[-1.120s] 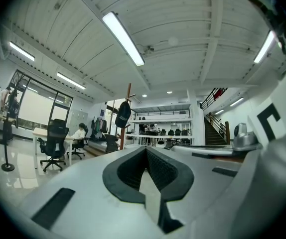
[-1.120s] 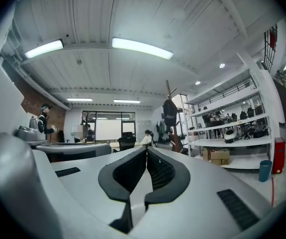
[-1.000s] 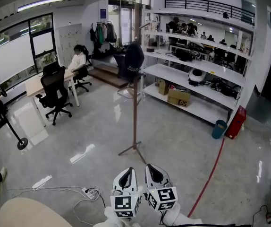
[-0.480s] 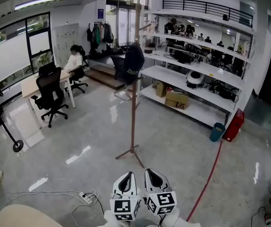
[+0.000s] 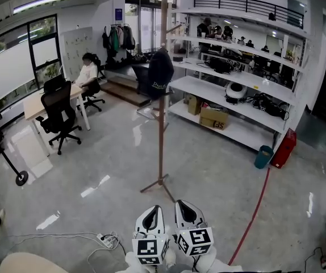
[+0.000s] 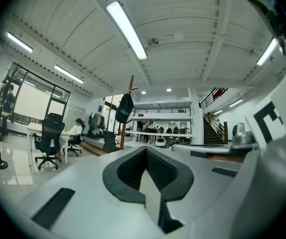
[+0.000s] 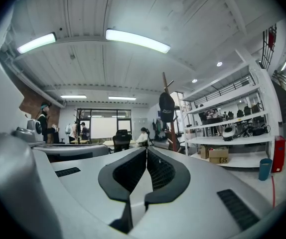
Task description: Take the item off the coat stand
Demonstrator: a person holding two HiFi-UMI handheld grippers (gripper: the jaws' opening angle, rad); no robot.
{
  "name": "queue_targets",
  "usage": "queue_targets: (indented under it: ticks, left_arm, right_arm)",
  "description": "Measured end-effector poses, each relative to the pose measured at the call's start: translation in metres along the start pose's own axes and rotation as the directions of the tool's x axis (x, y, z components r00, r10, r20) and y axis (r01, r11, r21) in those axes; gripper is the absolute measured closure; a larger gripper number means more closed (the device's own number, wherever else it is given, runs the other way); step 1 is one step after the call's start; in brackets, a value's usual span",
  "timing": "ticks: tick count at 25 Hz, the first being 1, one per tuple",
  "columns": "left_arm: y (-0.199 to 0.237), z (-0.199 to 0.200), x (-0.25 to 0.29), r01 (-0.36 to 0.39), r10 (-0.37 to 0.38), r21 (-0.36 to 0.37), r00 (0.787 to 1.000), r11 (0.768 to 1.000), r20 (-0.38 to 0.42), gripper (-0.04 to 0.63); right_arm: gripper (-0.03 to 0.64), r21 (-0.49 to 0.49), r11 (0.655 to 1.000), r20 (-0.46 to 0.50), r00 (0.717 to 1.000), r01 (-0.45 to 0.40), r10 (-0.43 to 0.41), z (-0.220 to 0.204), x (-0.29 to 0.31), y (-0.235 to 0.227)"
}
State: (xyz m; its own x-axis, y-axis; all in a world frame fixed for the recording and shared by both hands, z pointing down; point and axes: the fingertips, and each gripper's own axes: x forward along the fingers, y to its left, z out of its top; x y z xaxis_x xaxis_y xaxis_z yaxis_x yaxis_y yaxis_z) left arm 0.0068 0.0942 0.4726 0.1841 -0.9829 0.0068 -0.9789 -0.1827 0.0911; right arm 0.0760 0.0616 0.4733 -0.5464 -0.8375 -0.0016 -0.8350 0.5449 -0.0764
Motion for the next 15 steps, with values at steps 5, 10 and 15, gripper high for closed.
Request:
queue_targets:
  ticks: [5, 10, 15]
  left_arm:
    - [0.012, -0.002, 0.024, -0.014, 0.014, 0.002, 1.0, 1.0, -0.004, 0.607]
    - [0.024, -0.001, 0.052, -0.022, 0.022, -0.004, 1.0, 1.0, -0.006, 0.607]
    - [0.035, 0.006, 0.077, -0.029, 0.029, 0.001, 1.0, 1.0, 0.001, 0.607]
  right_arm:
    - [0.606, 0.004, 1.0, -0.003, 1.0, -0.011, 0.011, -0.002, 0.025, -0.008]
    - [0.606, -0.006, 1.0, -0.006, 1.0, -0.025, 0.025, 0.001, 0.055, -0.019]
    - [0.606, -0.012, 0.999, 0.004, 1.0, -0.03, 0.03, 0.008, 0.082, -0.03]
